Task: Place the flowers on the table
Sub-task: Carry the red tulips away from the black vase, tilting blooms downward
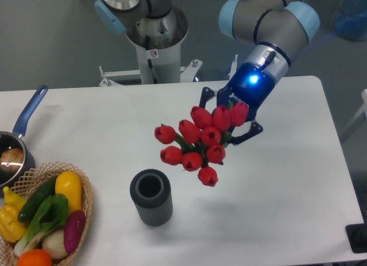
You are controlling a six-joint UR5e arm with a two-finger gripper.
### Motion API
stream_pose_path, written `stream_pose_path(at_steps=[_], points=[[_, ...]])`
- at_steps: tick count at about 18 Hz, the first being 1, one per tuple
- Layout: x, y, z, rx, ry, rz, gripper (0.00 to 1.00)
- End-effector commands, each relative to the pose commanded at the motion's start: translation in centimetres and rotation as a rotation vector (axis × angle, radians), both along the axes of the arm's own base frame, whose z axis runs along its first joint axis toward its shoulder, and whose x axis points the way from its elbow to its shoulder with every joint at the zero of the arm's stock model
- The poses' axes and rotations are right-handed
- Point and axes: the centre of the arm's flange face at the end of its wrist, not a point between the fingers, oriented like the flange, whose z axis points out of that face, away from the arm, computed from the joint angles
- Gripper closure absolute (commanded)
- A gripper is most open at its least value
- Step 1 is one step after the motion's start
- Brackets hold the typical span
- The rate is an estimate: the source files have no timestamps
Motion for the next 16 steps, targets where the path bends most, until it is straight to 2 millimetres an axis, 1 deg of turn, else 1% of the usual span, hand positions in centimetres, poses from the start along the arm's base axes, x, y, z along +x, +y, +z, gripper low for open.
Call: stream_pose_path(at_steps=[3,9,14,16], points=[[-0.7,-0.7,-1.0,-0.064,0.018,0.031,0.6],[-1.7,-2.1,-2.2,-0.228,0.122,0.081,0.6],[-1.9,-2.6,-3.3,-0.324,0.148,0.106,0.6],[-1.9,-2.9,-4.1,-0.386,0.159,0.12,0.6]])
